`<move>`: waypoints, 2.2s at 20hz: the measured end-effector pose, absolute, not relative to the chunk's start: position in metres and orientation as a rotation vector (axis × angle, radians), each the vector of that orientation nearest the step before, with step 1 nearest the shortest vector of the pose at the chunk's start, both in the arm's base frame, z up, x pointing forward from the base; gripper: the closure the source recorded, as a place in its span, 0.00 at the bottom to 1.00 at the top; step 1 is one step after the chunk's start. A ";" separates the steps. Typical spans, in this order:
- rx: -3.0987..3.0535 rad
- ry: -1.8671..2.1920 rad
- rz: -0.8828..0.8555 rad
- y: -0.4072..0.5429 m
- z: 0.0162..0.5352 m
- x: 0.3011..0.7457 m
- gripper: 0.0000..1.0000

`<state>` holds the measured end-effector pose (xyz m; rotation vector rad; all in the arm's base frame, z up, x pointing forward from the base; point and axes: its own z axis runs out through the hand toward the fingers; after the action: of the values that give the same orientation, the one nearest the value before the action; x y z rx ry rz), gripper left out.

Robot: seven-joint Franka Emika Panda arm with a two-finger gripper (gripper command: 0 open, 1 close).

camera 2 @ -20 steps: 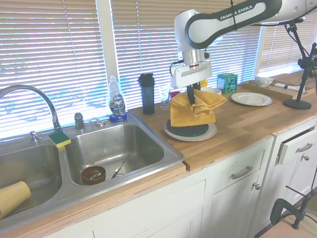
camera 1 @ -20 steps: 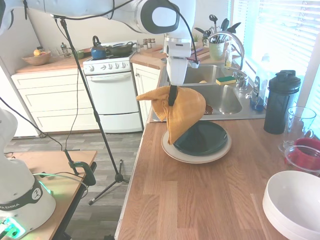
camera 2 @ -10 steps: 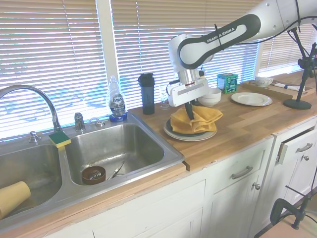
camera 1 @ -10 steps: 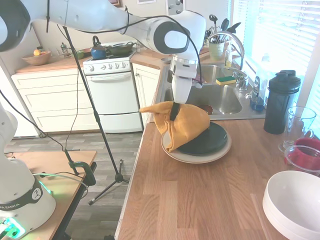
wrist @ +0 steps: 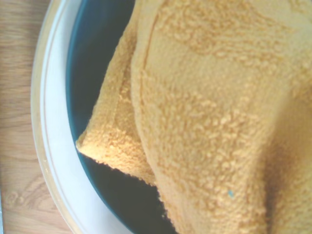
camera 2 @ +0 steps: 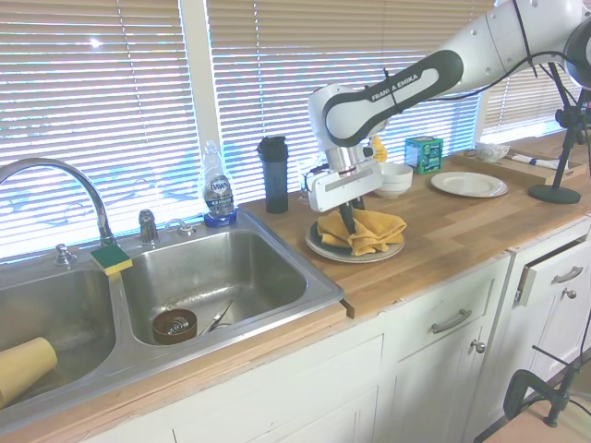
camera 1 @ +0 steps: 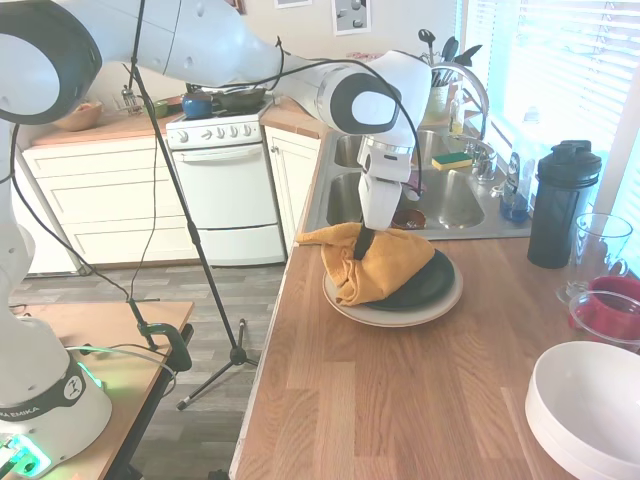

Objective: Wipe the blue plate in counterclockwise motion

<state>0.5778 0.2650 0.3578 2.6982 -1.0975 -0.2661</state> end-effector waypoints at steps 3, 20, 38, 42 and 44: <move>2.675 -1.122 -0.276 0.257 0.352 0.583 1.00; 2.633 -1.160 -0.338 0.269 0.342 0.632 1.00; 2.720 -1.104 -0.157 0.245 0.361 0.560 1.00; 2.698 -1.131 -0.189 0.216 0.342 0.555 1.00; 2.696 -1.147 -0.209 0.206 0.339 0.560 1.00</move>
<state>0.5598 0.2063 0.3394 2.6961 -1.1470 -0.2086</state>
